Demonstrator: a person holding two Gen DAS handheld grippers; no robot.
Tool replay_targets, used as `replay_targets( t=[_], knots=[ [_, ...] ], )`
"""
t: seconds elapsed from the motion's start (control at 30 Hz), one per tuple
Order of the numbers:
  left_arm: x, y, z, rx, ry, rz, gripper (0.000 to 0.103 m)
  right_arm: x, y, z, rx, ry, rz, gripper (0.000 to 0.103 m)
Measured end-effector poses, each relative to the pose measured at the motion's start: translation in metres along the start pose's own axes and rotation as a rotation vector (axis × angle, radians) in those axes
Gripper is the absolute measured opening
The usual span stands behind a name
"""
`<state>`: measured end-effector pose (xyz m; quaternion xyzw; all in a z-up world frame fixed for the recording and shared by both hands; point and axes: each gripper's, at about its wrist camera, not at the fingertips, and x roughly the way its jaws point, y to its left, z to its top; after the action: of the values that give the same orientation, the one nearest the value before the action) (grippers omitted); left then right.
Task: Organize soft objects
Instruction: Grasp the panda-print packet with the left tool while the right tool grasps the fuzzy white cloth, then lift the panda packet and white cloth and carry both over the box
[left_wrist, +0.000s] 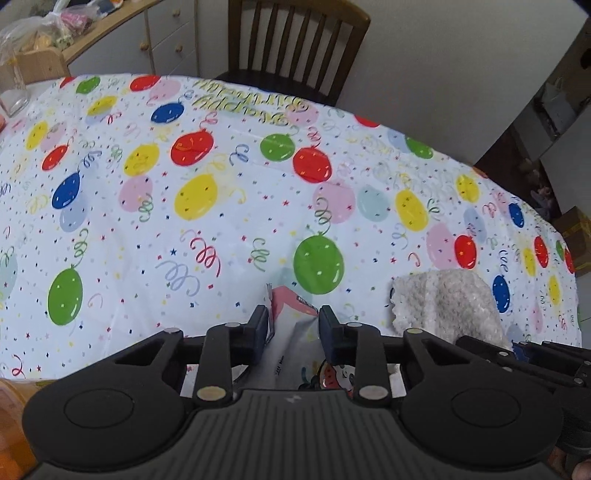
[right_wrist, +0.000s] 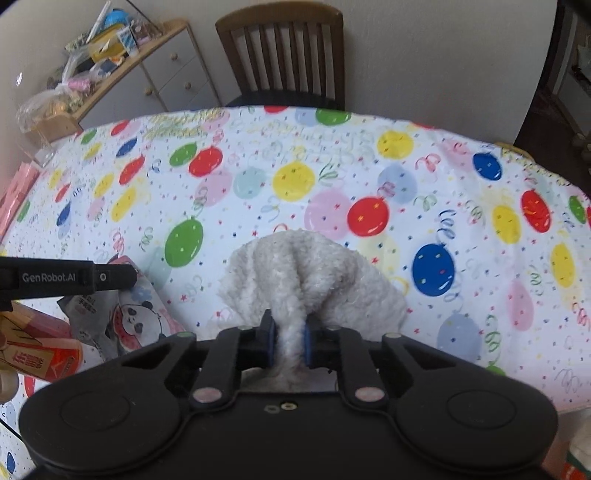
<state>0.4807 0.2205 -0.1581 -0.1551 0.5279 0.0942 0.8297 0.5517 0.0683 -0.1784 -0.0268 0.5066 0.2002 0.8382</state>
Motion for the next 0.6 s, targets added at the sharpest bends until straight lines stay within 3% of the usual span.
replay_targets(
  t=[0.33, 0.6],
  knots=[
    [-0.035, -0.003, 0.001, 0.026, -0.106, -0.044, 0.016, -0.056, -0.012, -0.002, 0.015, -0.115, 0.006, 0.01],
    [-0.061, -0.01, -0.003, 0.053, -0.158, -0.074, 0.014, -0.112, -0.032, -0.016, 0.032, -0.195, 0.02, 0.009]
  ],
)
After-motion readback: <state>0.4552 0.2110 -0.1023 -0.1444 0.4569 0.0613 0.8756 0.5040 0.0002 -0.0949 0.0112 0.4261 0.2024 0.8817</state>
